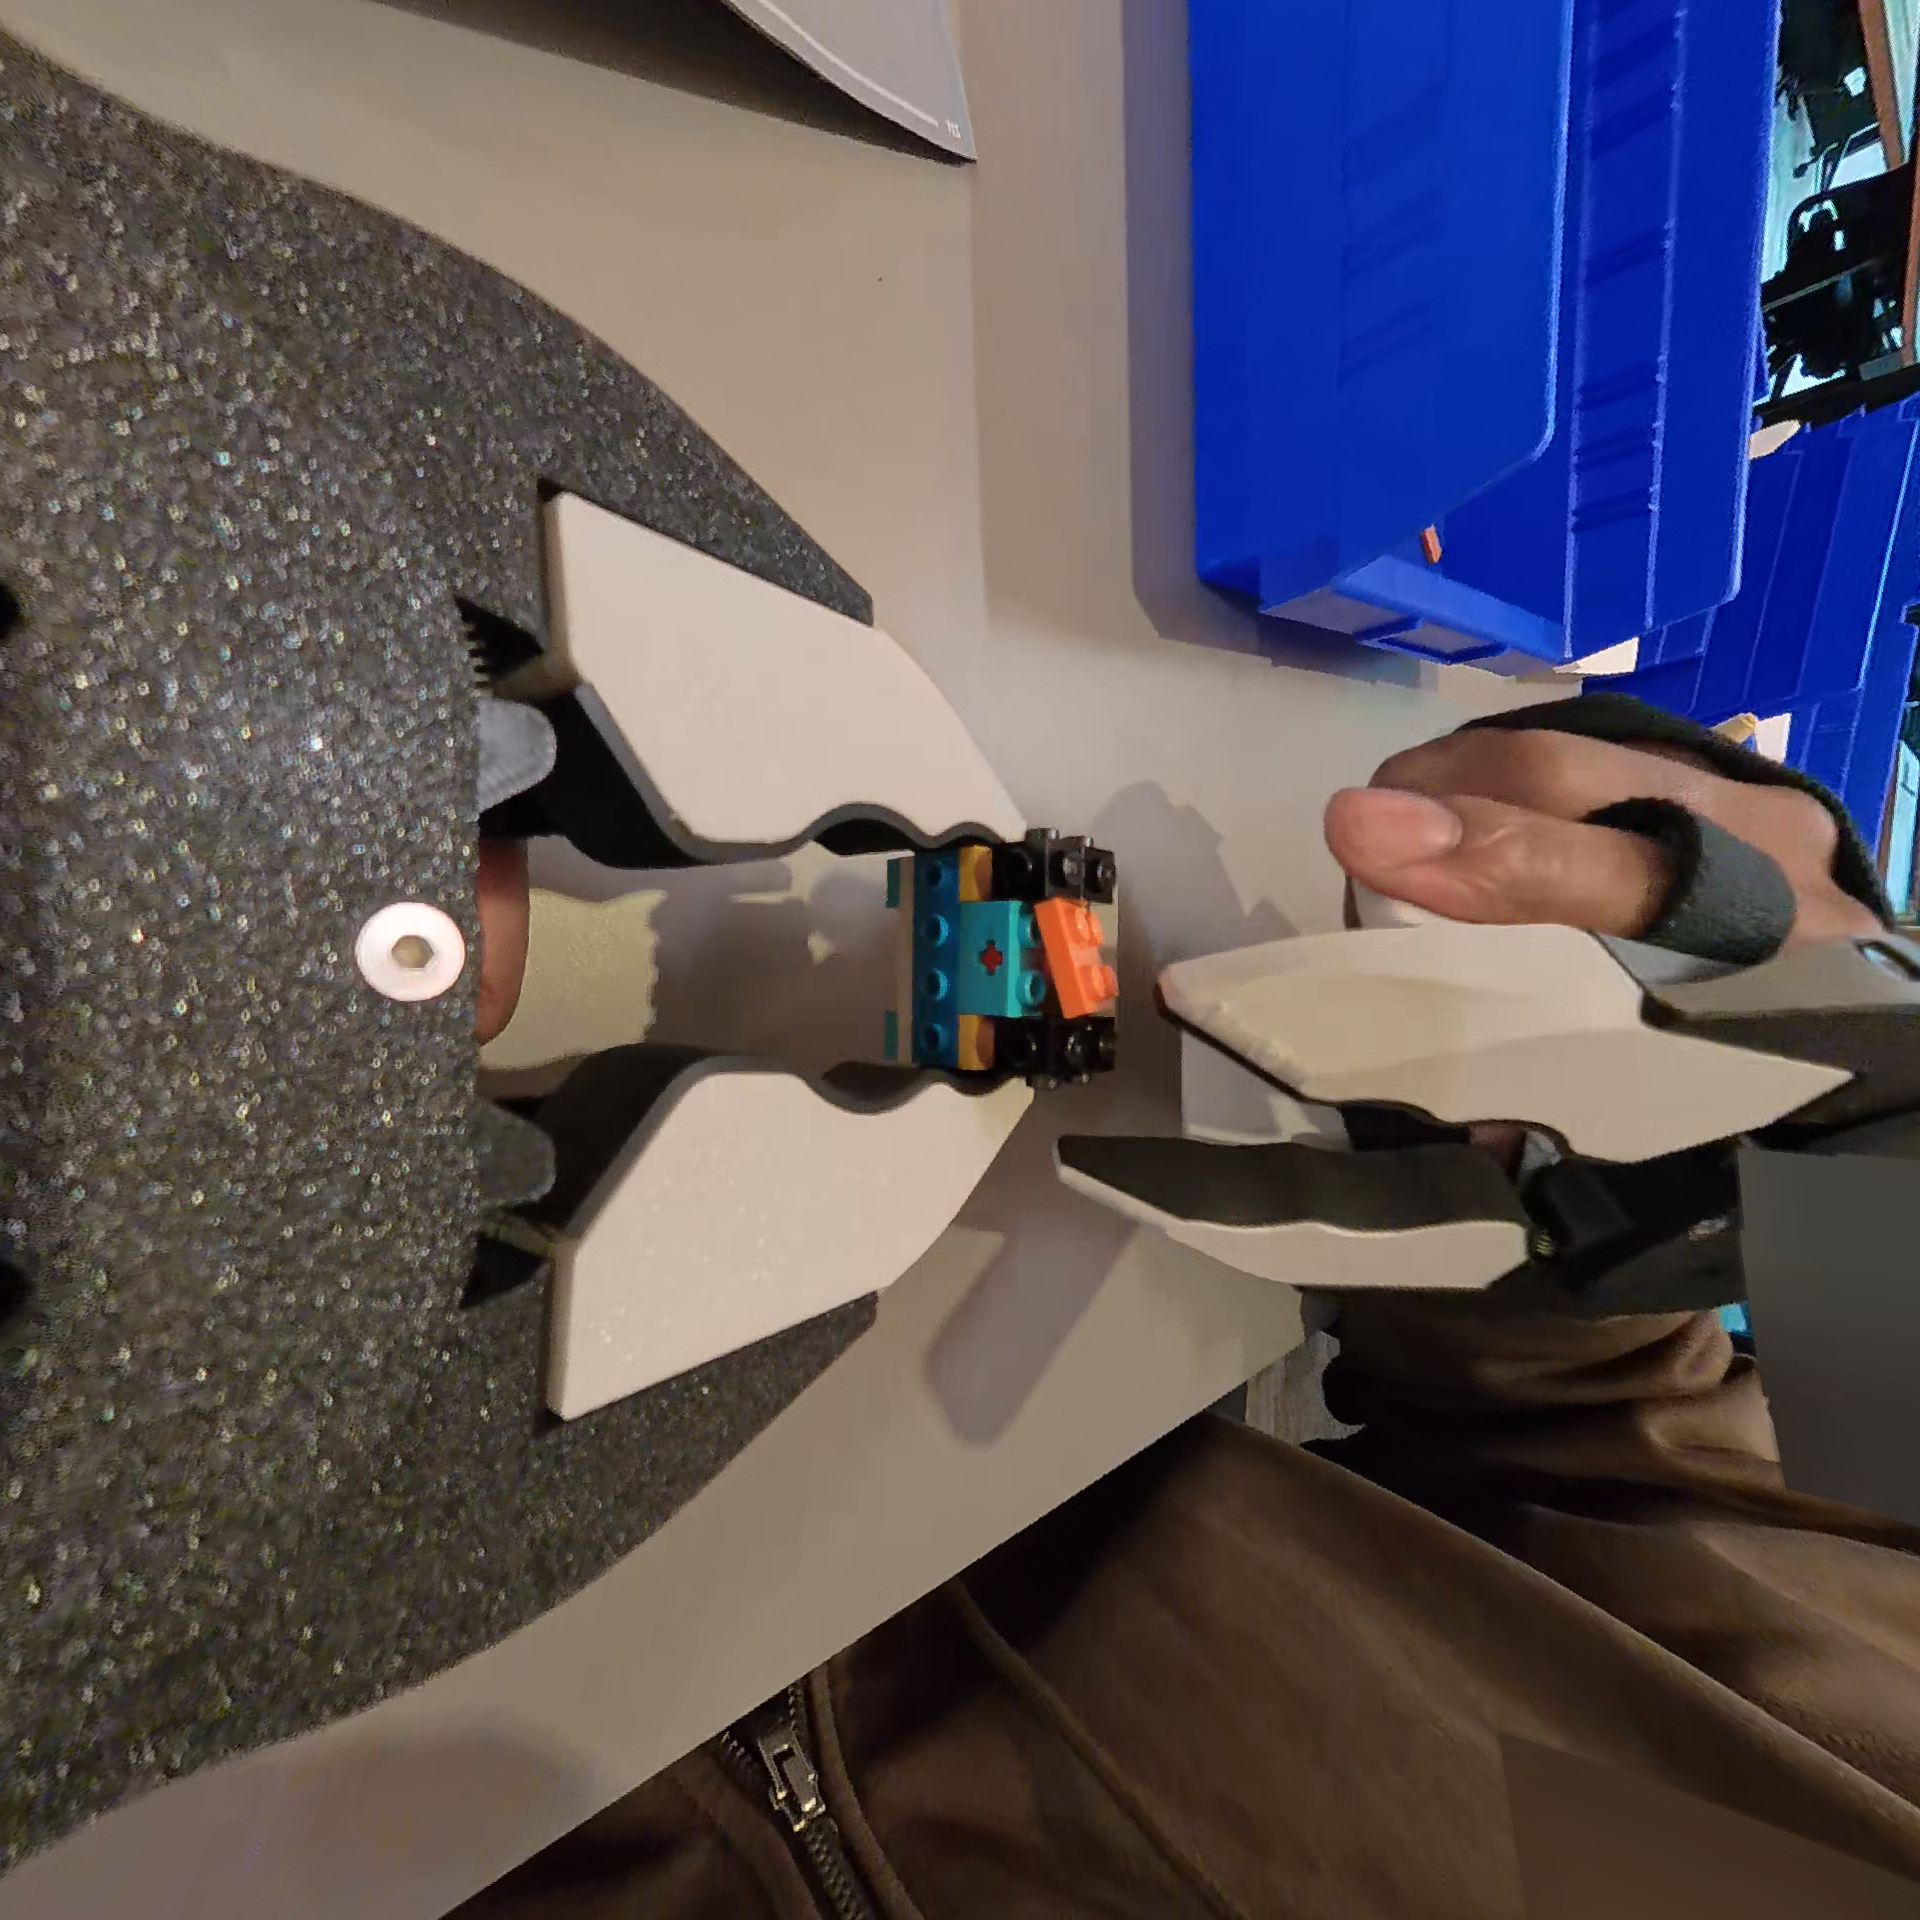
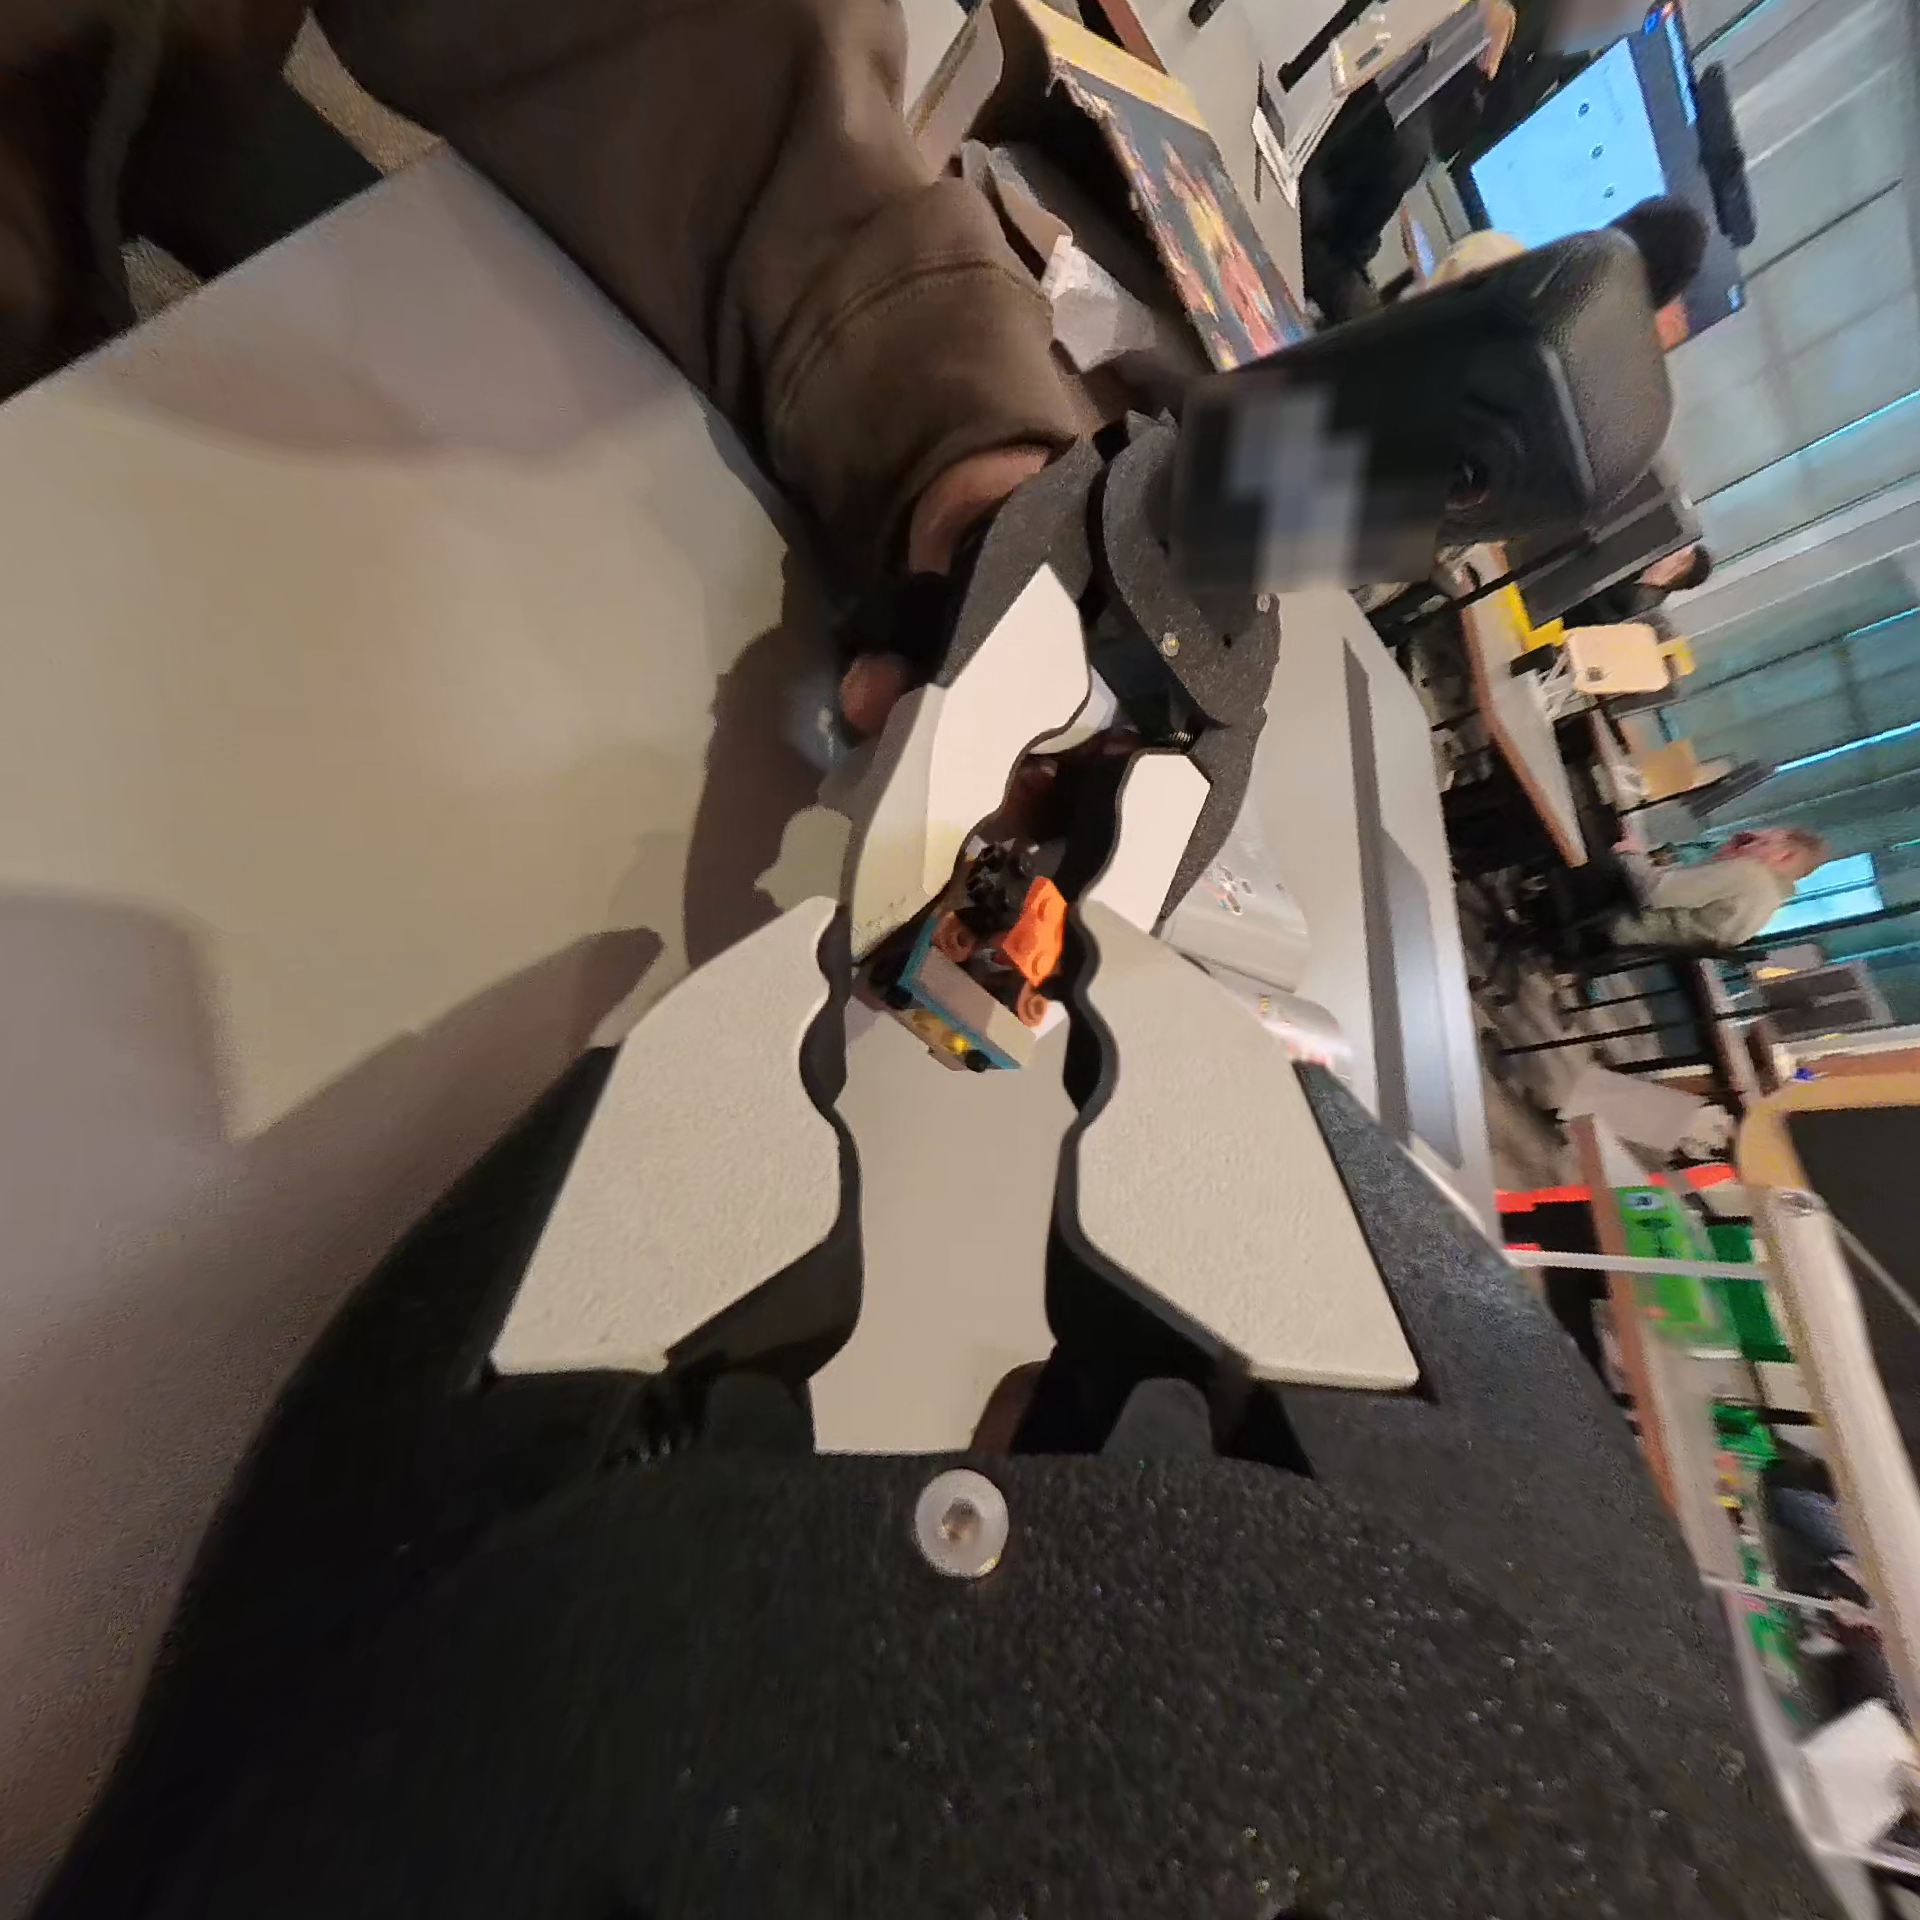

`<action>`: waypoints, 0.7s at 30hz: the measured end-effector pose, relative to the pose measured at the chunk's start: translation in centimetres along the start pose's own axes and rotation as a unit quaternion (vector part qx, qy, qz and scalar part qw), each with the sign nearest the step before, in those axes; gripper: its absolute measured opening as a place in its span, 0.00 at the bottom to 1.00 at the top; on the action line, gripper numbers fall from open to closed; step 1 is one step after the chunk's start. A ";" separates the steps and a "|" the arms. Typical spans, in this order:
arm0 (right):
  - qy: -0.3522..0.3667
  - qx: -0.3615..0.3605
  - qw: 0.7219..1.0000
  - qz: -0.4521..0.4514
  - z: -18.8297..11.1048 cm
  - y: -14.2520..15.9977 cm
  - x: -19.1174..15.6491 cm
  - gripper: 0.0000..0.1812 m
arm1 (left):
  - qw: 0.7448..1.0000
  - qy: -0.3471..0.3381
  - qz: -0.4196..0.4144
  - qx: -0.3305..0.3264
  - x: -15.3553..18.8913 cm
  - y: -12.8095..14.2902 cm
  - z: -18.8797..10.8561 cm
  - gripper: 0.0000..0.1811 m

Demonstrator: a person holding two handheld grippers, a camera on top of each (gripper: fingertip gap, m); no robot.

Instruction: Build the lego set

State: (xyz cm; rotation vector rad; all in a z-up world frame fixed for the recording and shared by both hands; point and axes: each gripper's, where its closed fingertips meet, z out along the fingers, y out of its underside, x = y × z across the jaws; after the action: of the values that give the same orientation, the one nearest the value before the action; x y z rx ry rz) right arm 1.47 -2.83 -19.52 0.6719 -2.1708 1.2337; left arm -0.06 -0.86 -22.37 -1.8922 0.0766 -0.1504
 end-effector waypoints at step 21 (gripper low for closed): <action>0.052 -0.028 0.988 -0.144 1.6 1.1 -0.3 0.30 | 1.000 0.023 -0.015 0.011 0.5 -0.3 -0.1 0.20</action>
State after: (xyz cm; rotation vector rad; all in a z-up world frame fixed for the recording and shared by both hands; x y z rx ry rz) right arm 0.63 -3.71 -21.14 0.8441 -1.9343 1.0294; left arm 0.41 -0.90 -22.03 -1.8684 0.0775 -0.2156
